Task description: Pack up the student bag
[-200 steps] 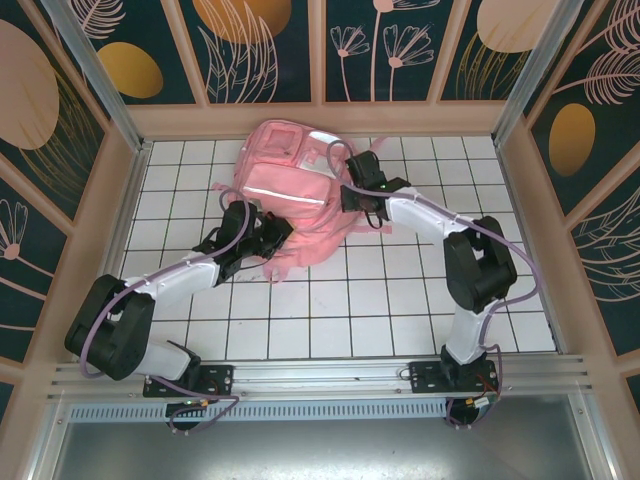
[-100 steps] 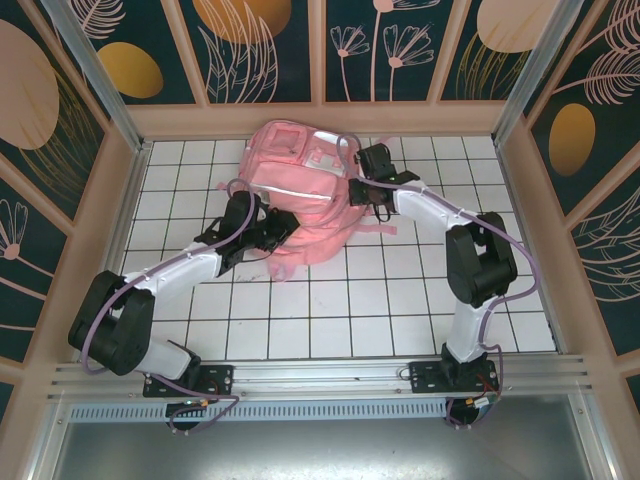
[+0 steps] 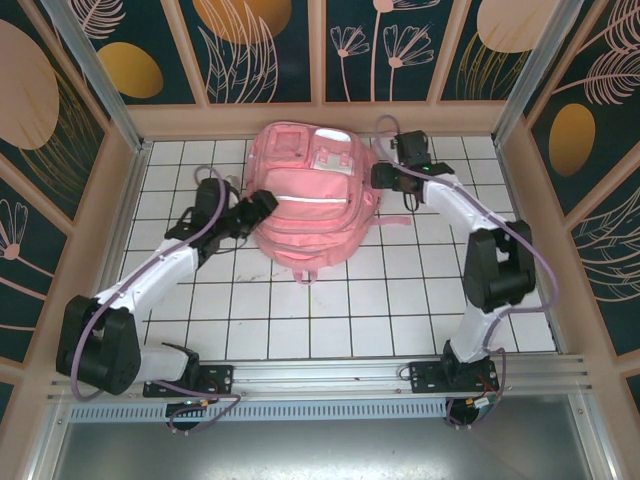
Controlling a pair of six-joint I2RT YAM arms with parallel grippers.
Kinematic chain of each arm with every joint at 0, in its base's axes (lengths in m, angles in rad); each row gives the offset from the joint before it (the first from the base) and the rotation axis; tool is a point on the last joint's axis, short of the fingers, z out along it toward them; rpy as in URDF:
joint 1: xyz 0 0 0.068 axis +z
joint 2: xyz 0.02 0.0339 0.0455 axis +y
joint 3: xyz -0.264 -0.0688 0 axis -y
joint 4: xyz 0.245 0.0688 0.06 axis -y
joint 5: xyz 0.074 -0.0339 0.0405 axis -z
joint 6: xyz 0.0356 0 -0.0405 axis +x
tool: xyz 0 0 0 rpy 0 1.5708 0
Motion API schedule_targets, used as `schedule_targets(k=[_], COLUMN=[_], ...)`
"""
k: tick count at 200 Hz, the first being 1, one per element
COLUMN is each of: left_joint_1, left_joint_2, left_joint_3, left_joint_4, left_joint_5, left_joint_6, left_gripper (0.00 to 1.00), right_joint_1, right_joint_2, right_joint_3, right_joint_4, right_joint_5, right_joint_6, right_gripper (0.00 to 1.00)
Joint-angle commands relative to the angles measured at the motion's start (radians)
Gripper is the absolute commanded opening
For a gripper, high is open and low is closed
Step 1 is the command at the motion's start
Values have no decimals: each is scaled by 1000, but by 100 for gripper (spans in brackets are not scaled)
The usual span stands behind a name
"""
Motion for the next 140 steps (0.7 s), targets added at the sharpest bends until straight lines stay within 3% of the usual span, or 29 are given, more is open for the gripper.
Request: schedule_targets(k=[1,13,33,61,76,108,140], left_joint_1=[65,77,87,104,116,123,146], left_joint_2=[-66,-95,-143,-201,-201,-180,-121], left_joint_3=[34,47,21,-109,-160,-261,-311], left_joint_4=[-100,-135,-118,69,154,368,494], left_joint_5=[-164,-328,-613,-868,-948,-1055,-1046], left_joint_6=[101,145,207,304,356,482,570], left_gripper=[80,88,98,98,98,98,98], right_joint_1=[-2,-16,-50,-104,-128,-181,-188], right_joint_2=[-185,-252,-339,-428,-463,-491,-485], right_joint_3=[-69,-122,-211,-353,-448,-640,-861], right_joint_4=[124,172,239,341,410,590,904], right_joint_5=[56,111,209,344,423,456,459], right_joint_6=[50,64,83,84,91,78,-10], right_gripper=[93,98,99,99,99,99,99])
